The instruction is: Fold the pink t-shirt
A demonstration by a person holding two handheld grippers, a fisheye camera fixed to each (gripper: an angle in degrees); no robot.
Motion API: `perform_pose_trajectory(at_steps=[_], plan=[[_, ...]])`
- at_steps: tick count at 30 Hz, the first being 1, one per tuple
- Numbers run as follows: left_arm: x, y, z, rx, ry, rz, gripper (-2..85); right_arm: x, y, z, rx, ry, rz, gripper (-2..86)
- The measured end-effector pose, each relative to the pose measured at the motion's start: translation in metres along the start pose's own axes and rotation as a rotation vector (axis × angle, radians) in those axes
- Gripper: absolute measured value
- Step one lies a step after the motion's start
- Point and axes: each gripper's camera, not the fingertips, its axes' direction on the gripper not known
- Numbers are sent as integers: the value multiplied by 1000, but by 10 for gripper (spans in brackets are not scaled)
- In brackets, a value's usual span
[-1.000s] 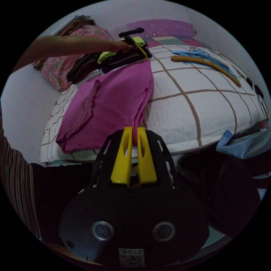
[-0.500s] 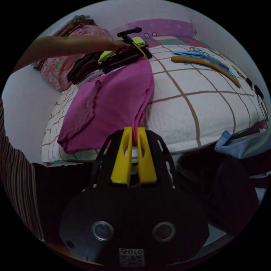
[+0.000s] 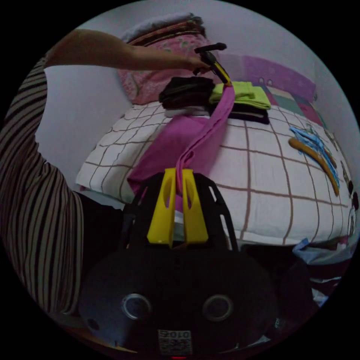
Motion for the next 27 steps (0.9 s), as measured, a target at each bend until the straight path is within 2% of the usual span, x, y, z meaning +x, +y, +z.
perform_pose_trajectory(at_steps=[5, 11, 27], plan=[[41, 116, 21, -2, -111, -59, -1, -99, -39, 51, -75, 19, -52, 47], [73, 211, 72, -32, -162, -140, -1, -201, -86, 111, -181, 62, -96, 47], [89, 361, 162, 47, -138, -255, 1, -432, -209, 244, -413, 275, -252, 48]])
